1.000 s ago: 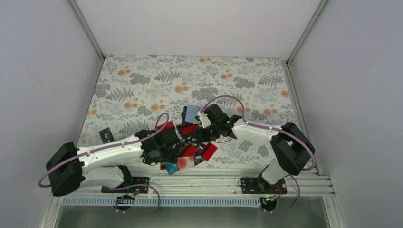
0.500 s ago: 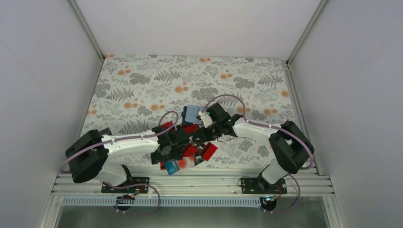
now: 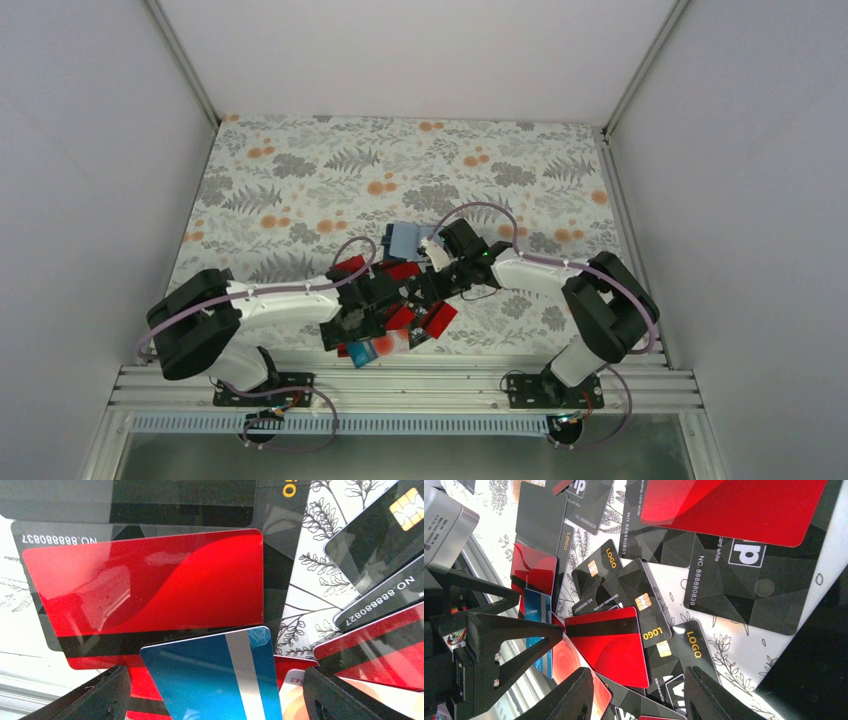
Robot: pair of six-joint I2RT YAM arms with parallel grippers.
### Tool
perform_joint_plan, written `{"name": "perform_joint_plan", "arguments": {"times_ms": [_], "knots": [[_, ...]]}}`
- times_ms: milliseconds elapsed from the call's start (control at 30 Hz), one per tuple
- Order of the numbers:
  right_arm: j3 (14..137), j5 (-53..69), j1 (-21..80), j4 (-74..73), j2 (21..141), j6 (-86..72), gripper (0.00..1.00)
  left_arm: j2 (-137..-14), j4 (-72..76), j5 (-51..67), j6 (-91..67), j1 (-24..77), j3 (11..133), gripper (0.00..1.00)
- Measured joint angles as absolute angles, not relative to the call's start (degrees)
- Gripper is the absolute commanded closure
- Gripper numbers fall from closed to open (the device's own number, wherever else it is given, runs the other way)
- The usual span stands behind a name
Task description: Put the credit cards into the card holder
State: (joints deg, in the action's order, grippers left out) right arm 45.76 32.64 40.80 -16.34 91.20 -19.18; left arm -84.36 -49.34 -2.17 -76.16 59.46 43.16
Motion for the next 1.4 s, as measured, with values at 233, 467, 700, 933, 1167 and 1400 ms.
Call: {"name": "perform_joint_plan", "arguments": {"times_ms": [233,467,700,933,1167,1400], "knots": [[45.74,33.30,40.77,-16.36,91.57,-18.94,0.53,-81.91,-45.84,-1.65,-79.11,59.94,40.14,0.26],[45.74,33.47,40.73,-16.34,92.66,-18.90,0.53,-80.86,-45.74,-2.20,-80.18,59.96,39.05,0.37],[45.74,33.43,40.69,-16.36,93.49,-18.90,0.53,-78.85,-44.99,-2.98,-81.14,60.03,37.58,0.44],[45.76,33.43,40.58,-16.43,93.69,-18.98,0.54,-78.50,-44.95,-3.97,-81.23,60.29,37.56,0.45],[46.11,33.43,40.58,-16.60,93.69,-19.94,0.54,-77.21,-45.15,-6.68,-79.96,60.25,37.80,0.45],[47.40,33.01,40.53,-16.69,93.17,-21.45,0.54,-76.09,-46.00,-9.82,-77.76,60.18,40.25,0.45]]}}
